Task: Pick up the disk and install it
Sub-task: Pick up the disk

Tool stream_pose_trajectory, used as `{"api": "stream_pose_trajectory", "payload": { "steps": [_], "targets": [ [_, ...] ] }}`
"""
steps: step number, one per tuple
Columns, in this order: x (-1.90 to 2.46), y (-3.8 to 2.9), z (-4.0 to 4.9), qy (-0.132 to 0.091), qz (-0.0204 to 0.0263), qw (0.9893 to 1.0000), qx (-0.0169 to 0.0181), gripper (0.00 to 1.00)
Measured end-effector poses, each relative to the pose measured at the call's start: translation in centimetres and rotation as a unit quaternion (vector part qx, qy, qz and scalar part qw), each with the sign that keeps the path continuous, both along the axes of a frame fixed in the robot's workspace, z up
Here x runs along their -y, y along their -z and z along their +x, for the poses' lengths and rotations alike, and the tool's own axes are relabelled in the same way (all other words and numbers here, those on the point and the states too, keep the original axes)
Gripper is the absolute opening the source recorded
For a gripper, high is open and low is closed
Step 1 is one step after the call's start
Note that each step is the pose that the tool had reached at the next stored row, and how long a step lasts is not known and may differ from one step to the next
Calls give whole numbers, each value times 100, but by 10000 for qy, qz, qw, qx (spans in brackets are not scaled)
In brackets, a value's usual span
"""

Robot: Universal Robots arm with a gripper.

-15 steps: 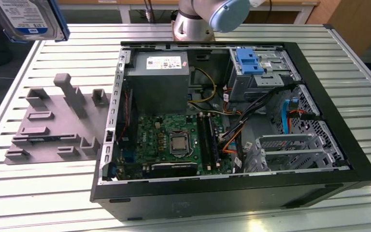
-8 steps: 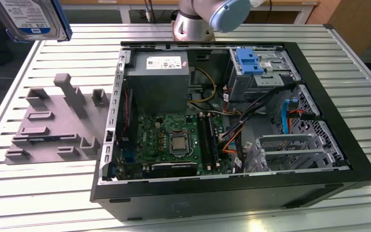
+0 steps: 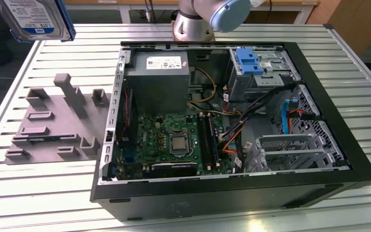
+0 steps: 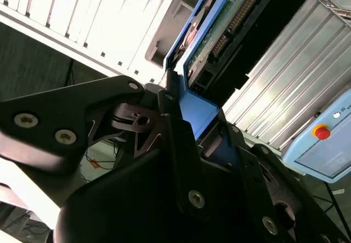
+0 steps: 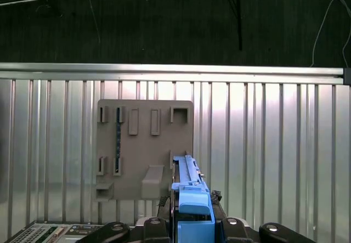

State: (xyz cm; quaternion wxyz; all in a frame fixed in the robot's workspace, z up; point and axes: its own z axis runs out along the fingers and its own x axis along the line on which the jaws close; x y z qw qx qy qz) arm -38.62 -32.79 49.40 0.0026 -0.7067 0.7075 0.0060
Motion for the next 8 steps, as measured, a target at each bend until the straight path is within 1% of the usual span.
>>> {"api": "stream_pose_trajectory", "payload": {
  "steps": [8],
  "targets": [
    [0, -1, 99, 0, 0, 10000, 0, 36]
  ]
}}
